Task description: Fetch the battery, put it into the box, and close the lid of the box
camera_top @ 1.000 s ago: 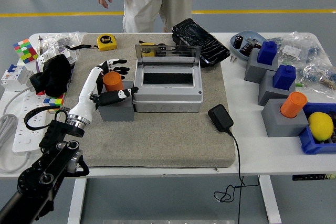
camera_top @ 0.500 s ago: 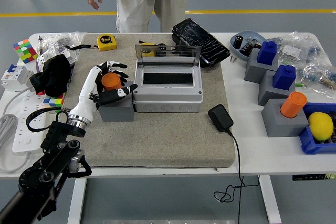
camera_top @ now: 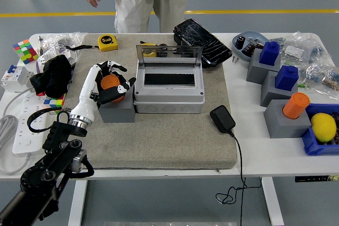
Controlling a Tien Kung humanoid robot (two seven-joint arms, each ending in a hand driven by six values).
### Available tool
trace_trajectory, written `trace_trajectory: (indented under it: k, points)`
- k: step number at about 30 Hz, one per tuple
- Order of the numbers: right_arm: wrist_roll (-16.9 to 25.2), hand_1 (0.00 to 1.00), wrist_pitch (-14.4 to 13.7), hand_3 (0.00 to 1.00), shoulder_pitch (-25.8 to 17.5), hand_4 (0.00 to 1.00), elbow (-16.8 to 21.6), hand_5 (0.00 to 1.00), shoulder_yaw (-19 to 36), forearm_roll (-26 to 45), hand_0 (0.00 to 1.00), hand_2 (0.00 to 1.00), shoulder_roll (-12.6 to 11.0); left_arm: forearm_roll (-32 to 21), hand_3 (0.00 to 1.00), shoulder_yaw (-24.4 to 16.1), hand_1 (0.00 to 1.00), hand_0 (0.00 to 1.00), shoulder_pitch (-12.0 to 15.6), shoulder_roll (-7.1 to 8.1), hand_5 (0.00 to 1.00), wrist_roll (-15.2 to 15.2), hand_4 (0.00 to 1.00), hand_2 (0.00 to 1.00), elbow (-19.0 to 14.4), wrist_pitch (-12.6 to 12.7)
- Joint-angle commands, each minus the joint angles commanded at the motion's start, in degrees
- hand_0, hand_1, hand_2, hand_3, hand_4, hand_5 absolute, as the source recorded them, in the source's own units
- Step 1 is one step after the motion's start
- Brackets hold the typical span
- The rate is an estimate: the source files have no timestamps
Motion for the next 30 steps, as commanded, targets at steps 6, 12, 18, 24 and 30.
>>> trace_trajectory:
  k: [6,12,18,24,30]
  points:
    - [0.0,0.649,-0.1,0.592,-0.1,0.998,0.0,0.544,0.0,-0.2,0.651,0.676,0.0,-0.8,0.351,0.3,0.2,0.169,-0.1,0.0,0.002,-1.1,0.851,0.25,0.2,0.6]
    - [0.2,0.648,-0.2,0.591,-0.2,0.998,0.0,0.544,-0.2,-0.1,0.651,0.676,0.0,-1.3,0.317,0.2,0.146,0.123,-0.5,0.0,0.002,-2.2,0.927,0.196,0.2,1.0]
    - [0.4,0.649,-0.3,0.591,-0.1,0.998,0.0,0.544,-0.2,0.1,0.651,0.676,0.0,-1.3,0.294,0.5,0.125,0.106,-0.7,0.0,0.002,-2.7,0.927,0.173,0.0,1.0]
    - [0.5,0.649,-0.5,0.59,-0.3,0.998,0.0,0.544,-0.1,-0.1,0.651,0.675,0.1,-1.4,0.289,0.5,0.117,0.099,-1.3,0.0,0.002,-2.9,0.912,0.166,0.1,1.0]
    - [0.7,0.647,-0.6,0.59,-0.3,0.998,0.0,0.544,-0.1,0.2,0.648,0.675,0.1,-0.3,0.287,1.4,0.111,0.092,-1.9,0.0,0.002,-1.7,0.891,0.161,-2.4,1.0]
